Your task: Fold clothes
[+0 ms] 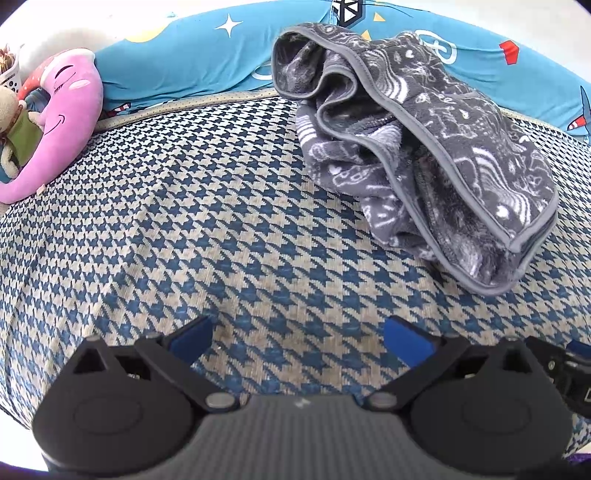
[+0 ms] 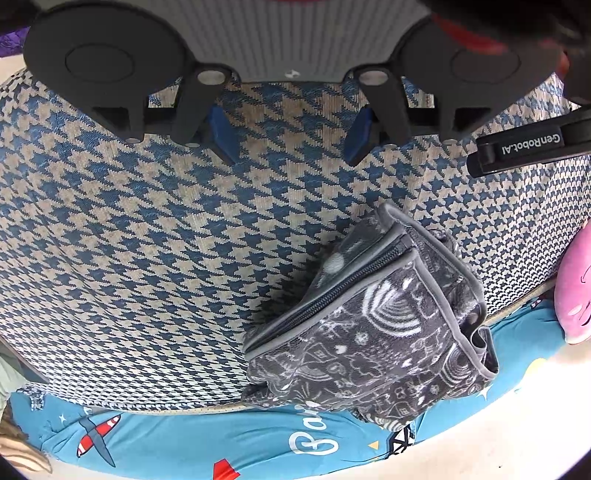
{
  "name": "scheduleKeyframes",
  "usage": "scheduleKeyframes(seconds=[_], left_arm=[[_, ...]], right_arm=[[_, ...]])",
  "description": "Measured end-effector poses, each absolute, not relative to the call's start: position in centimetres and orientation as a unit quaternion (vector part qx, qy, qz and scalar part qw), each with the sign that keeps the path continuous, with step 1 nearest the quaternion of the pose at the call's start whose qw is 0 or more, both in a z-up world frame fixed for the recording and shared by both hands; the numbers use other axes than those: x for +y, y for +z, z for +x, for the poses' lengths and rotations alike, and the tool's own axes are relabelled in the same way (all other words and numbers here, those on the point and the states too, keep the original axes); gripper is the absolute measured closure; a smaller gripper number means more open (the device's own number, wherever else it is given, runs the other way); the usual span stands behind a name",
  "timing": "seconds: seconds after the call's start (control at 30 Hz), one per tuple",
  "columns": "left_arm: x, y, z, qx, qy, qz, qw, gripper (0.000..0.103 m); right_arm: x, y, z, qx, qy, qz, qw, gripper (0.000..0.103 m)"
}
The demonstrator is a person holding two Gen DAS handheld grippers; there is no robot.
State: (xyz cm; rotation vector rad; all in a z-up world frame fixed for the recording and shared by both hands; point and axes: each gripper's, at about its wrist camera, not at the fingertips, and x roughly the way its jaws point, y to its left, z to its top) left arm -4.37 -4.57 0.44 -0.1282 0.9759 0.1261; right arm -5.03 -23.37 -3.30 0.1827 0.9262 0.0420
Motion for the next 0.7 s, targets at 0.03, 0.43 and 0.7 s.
scheduleKeyframes(seconds=[0.03, 0.43, 0.7], left_arm=[[-4.59, 0.5, -4.42, 0.467, 0.061, -0.061, 0.88, 0.0], [-4.91, 0.65, -4.53, 0.464, 0.061, -0.062, 0.881, 0.0], [-4.78, 0.55, -4.43, 0.468, 0.064, -0.064, 0.879, 0.0]], right_arm=[[-23.34, -3.3, -5.03, 0.446, 0.02, 0.088, 0.89, 0.039], [-23.28, -3.31, -4.96, 0.446, 0.02, 0.089, 0.89, 0.039], [-23.06, -3.33, -4.97, 0.447, 0.022, 0.08, 0.891, 0.039]])
